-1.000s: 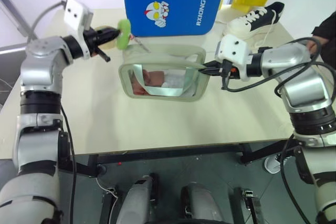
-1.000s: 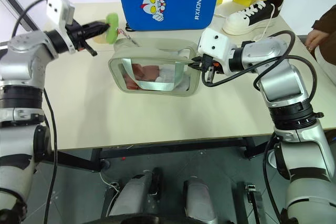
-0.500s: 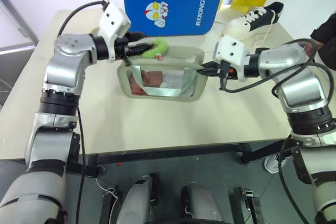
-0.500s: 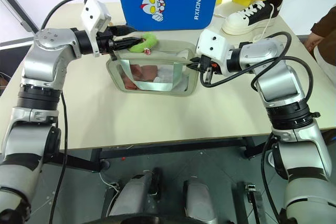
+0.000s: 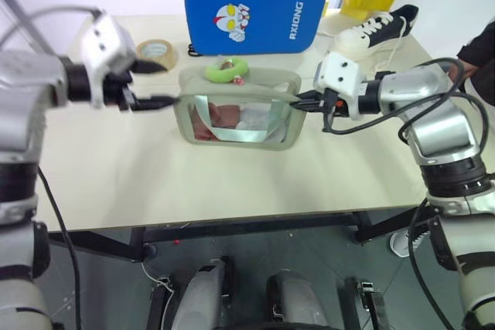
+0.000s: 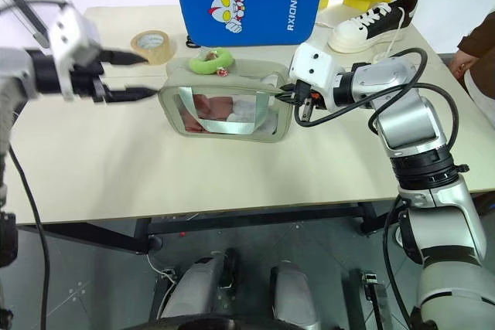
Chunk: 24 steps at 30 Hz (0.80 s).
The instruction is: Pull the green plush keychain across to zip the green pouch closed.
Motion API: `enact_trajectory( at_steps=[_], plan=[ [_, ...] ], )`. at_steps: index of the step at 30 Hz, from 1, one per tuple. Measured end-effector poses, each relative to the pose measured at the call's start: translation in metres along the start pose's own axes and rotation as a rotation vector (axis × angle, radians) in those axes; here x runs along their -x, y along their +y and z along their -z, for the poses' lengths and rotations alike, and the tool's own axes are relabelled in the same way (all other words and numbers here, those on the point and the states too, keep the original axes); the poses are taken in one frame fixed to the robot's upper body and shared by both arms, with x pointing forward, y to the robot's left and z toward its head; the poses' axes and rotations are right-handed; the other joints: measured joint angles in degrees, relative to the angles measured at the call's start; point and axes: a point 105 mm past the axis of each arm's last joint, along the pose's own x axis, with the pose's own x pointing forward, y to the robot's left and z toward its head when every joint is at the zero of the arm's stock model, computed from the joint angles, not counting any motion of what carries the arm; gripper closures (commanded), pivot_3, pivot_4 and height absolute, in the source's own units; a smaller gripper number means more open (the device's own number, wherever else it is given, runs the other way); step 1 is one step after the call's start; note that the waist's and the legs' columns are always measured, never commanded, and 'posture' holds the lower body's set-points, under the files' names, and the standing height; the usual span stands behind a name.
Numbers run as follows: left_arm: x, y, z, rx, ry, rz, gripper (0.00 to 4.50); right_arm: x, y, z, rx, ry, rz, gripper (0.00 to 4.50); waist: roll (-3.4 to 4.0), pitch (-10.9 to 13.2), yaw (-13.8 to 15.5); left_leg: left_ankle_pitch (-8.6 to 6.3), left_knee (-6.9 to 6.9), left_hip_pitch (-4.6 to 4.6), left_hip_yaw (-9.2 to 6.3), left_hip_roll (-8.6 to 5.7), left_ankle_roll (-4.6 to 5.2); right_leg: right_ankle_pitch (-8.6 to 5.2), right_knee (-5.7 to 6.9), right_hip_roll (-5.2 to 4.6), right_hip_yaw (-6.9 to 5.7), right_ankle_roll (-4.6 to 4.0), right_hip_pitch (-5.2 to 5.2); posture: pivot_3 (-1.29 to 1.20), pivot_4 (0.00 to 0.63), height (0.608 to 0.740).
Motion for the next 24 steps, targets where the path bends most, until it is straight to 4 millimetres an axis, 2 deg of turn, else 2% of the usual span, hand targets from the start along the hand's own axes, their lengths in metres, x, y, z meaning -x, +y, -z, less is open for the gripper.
enact_trajectory(
  at_steps=[2, 5, 10, 19, 23, 24],
  plan=[
    [-0.003, 0.002, 0.0, -0.004, -0.005, -0.03, 1.02, -0.002, 0.001, -0.001, -0.002, -0.005, -0.004, 4.5, 0.0, 0.0, -0.06, -0.02, 0.0, -0.02, 0.01, -0.01, 0.03, 0.0, -0.03, -0.01, 0.02, 0.01, -0.03, 0.0, 0.15, 0.74],
    [-0.009, 0.006, 0.001, -0.043, 0.002, -0.083, 1.86, -0.004, 0.001, -0.002, 0.003, -0.011, -0.017, 4.5, 0.0, 0.0, -0.13, 0.04, -0.03, -0.03, 0.03, -0.01, 0.14, 0.01, 0.0, 0.01, 0.04, 0.01, -0.06, 0.0, 0.15, 0.74],
    [-0.016, 0.008, 0.015, -0.05, 0.026, -0.117, 4.36, -0.006, 0.001, -0.002, 0.002, -0.014, -0.023, 4.5, 0.0, 0.0, -0.35, 0.06, -0.06, -0.05, 0.06, 0.0, 0.15, 0.0, 0.01, 0.02, 0.06, 0.01, -0.06, 0.0, 0.15, 0.74],
    [-0.017, 0.007, 0.017, -0.066, 0.02, -0.128, 4.44, -0.008, 0.0, -0.003, -0.003, -0.017, -0.02, 4.5, 0.0, 0.0, -0.26, 0.04, -0.05, -0.01, 0.06, 0.0, 0.12, 0.01, 0.0, 0.01, 0.06, 0.01, -0.06, 0.0, 0.15, 0.74],
    [-0.02, 0.007, 0.016, -0.061, 0.009, -0.132, 4.5, -0.008, -0.003, 0.0, -0.04, -0.014, -0.026, 3.05, 0.0, 0.0, -0.22, 0.0, -0.05, 0.0, 0.06, 0.0, 0.06, 0.01, 0.0, 0.01, 0.06, 0.01, -0.06, 0.0, 0.15, 0.74],
    [-0.02, 0.006, 0.016, -0.062, 0.007, -0.131, 4.5, -0.008, -0.004, 0.001, -0.053, -0.012, -0.03, 2.47, 0.0, 0.0, -0.21, 0.0, -0.05, -0.01, 0.06, 0.0, 0.06, 0.0, 0.0, 0.01, 0.06, 0.01, -0.07, 0.0, 0.15, 0.74]
  ],
)
